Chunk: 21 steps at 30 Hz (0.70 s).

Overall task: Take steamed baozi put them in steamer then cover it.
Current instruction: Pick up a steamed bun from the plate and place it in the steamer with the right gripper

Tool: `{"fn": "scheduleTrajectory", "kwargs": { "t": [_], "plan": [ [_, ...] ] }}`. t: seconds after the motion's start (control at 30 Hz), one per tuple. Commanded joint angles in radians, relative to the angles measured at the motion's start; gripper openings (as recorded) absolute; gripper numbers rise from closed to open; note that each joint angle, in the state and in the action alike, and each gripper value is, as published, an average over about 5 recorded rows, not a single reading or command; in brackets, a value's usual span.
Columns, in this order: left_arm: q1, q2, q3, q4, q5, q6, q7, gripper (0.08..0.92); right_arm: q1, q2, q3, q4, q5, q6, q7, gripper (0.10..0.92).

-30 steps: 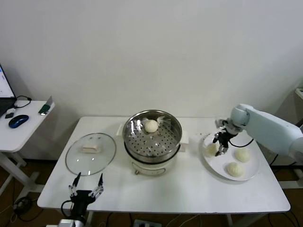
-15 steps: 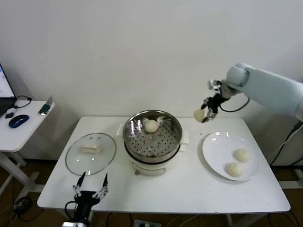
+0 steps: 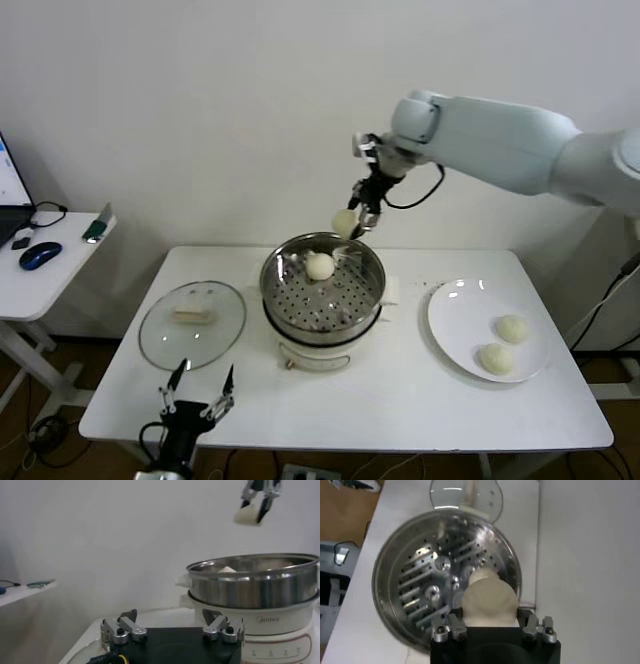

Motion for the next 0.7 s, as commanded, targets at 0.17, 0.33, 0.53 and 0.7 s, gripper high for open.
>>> {"fn": "scheduleTrajectory", "kwargs": {
  "t": [0.17, 0.33, 0.53, 0.7],
  "plan": [
    [-0.025, 0.001, 0.003, -0.004, 0.022, 0.008, 0.004, 0.823, -0.117, 0.236, -0.046, -0.043, 0.051, -0.028, 0.022, 0.696],
    [-0.021, 0.001, -0.001, -0.003, 0.014, 0.004, 0.008, 0.823, -0.159, 0.24, -0.07, -0.045, 0.025, -0.026, 0.022, 0.696],
    [-0.025, 0.002, -0.004, 0.007, 0.006, 0.002, 0.008, 0.823, -0.2, 0.241, -0.082, -0.076, 0.0, -0.021, 0.028, 0.696],
    [-0.031, 0.003, -0.003, 0.019, 0.005, 0.002, 0.008, 0.823, -0.227, 0.26, -0.083, -0.133, -0.008, -0.012, 0.032, 0.696]
  ]
}}
